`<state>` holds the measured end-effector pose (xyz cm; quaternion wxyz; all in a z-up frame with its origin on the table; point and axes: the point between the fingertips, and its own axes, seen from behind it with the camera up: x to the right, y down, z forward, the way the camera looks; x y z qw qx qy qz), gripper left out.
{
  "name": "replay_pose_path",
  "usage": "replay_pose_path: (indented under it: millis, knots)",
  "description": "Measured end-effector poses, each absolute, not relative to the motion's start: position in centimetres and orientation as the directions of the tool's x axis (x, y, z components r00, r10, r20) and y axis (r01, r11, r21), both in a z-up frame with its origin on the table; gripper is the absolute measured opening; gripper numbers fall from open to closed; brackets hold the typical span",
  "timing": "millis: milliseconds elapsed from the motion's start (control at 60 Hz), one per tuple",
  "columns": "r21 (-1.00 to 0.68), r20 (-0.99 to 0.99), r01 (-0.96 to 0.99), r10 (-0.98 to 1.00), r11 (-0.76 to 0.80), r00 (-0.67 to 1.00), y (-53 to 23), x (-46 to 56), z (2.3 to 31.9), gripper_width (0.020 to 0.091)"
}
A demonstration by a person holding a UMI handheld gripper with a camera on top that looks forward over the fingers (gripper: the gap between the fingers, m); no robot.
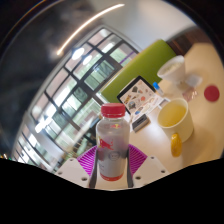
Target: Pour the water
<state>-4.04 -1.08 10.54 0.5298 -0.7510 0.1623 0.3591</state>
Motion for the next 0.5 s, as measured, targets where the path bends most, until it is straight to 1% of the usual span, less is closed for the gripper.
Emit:
replay_pose_path:
  millis: [33,50,67,83,100,167,200,217,333,350,383,500]
  knots:
    - [-0.588,-0.796,-0.705,0.126,-0.396,0.593,-0.8,-3.2,11.4,0.042]
    - [-0.537,-0.833,-0.744,0.11,-0.399,0.542,-1.5,-3.2,12.4,0.0421]
    - [-0.486,-0.867,-0.774,0.111,-0.406,0.486,-0.6,-2.3,12.1,0.0414]
    - [-0.427,-0.899,-0.809,0.09,-0.405,0.429,-1.0,-2.7,13.0,0.042]
    - [-0.379,-0.922,-0.829,0.093,-0.41,0.376,-0.4,-1.8,12.8,0.0422]
    - [-0.176,-0.984,-0.893,0.068,-0.415,0.163,0.1,0.0,13.9,0.042]
    - [-0.076,-0.997,-0.903,0.059,-0.422,0.057,0.1,0.7,14.4,0.042]
    - [-0.016,-0.999,-0.907,0.041,-0.421,-0.002,-0.5,0.4,15.5,0.0419]
    - [0.336,-0.931,-0.833,-0.018,-0.439,-0.366,-0.4,2.2,15.7,0.042]
    - [0.379,-0.914,-0.821,-0.033,-0.428,-0.404,-1.1,2.3,16.2,0.042]
    - [0.432,-0.889,-0.802,-0.042,-0.413,-0.457,-1.0,2.7,16.2,0.042]
    - [0.548,-0.816,-0.754,-0.033,-0.363,-0.577,-2.0,4.9,16.5,0.042]
